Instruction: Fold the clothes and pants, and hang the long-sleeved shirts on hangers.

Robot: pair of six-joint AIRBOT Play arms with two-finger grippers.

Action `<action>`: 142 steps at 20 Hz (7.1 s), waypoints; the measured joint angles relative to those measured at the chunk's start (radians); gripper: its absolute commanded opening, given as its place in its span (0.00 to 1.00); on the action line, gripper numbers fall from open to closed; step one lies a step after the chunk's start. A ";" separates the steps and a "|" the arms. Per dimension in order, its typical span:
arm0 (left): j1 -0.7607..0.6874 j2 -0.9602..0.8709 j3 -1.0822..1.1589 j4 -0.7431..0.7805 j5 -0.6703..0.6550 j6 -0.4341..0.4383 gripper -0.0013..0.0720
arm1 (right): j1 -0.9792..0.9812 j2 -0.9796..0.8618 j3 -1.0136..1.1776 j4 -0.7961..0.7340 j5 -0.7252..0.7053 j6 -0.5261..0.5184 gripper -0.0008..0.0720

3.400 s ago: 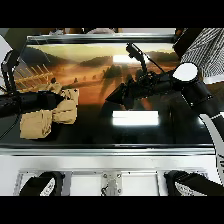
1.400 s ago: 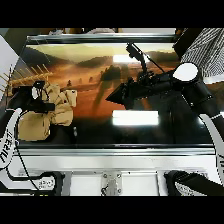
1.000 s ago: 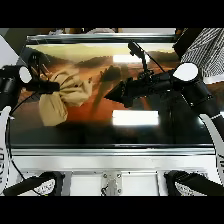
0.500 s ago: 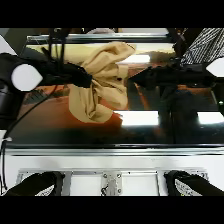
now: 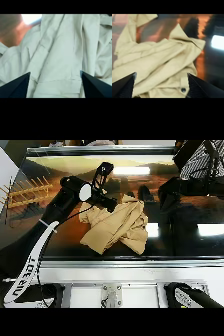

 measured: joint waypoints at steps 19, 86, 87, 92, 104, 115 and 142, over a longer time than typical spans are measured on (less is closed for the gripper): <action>0.311 -0.066 -0.469 -0.541 -0.115 0.194 0.96 | 0.084 -0.322 -0.389 -0.005 -0.187 0.092 0.97; 0.547 -0.217 -0.320 -0.645 0.187 0.114 0.66 | 0.014 -0.066 -0.021 -0.381 -0.045 0.262 0.03; 0.534 -0.217 -0.322 -0.645 0.204 0.114 0.27 | 0.014 -0.066 -0.021 -0.381 -0.045 0.262 0.03; 0.520 -0.207 -0.280 -0.648 0.225 0.113 0.04 | 0.014 -0.061 -0.016 -0.381 -0.045 0.261 0.03; 0.603 0.428 0.194 -0.644 0.029 0.142 0.04 | 0.013 0.253 0.371 -0.401 -0.124 0.258 0.03; 0.606 0.710 0.189 -0.599 -0.028 0.101 0.04 | 0.014 0.378 0.418 -0.493 -0.273 0.383 0.03; 0.637 -0.157 -0.179 -0.176 0.021 0.128 0.93 | 0.071 0.029 -0.103 -0.226 -0.013 0.216 0.90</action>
